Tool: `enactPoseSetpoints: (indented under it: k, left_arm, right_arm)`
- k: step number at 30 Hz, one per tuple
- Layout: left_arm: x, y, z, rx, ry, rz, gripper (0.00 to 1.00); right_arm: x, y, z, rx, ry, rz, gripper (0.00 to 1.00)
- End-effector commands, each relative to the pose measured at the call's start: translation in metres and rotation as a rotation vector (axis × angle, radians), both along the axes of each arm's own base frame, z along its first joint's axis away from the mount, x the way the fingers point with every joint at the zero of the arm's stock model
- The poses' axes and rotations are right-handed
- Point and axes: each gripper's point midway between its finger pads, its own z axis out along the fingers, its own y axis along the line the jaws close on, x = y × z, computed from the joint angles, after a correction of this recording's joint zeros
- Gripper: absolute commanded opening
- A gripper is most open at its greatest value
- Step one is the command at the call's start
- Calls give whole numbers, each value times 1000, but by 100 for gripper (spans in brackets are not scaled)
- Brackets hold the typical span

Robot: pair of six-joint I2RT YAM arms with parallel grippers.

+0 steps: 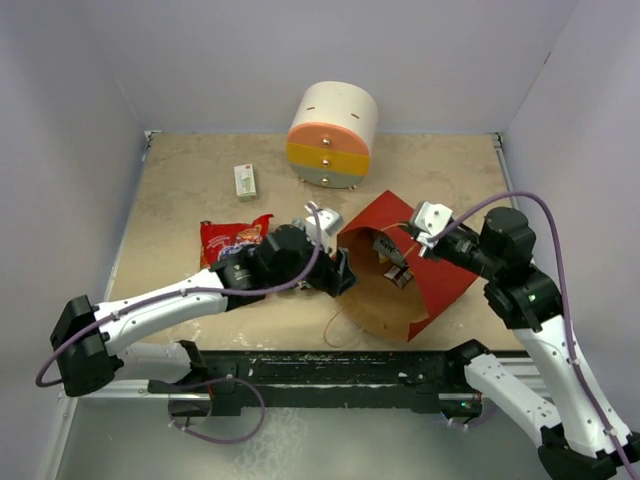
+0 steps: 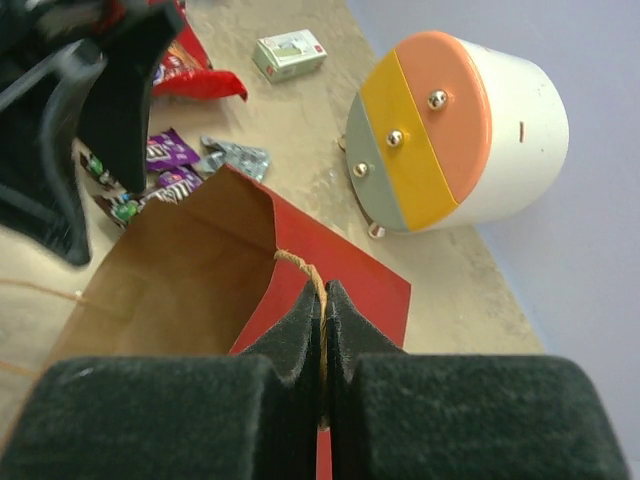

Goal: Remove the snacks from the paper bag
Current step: Take out the snack from the paper bag.

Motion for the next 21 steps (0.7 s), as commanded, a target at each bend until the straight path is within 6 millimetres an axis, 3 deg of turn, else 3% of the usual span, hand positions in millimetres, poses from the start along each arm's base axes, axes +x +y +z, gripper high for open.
enactPoseSetpoints:
  k: [1, 8, 13, 18, 21]
  left_arm:
    - [-20, -45, 15, 22, -221, -209, 74]
    - [-22, -90, -26, 172, -378, -297, 56]
    - [-30, -128, -53, 195, -456, -339, 40]
    - [-29, -155, -83, 192, -422, -312, 29]
    - [-19, -168, -99, 201, -395, -257, 23]
  right_arm:
    - [-12, 6, 21, 148, -19, 9, 0]
    - [7, -17, 18, 131, 13, -168, 0]
    - [16, -20, 19, 135, 21, -209, 0]
    - [19, -19, 20, 110, 26, -206, 0]
    - [20, -21, 18, 94, 28, -211, 0]
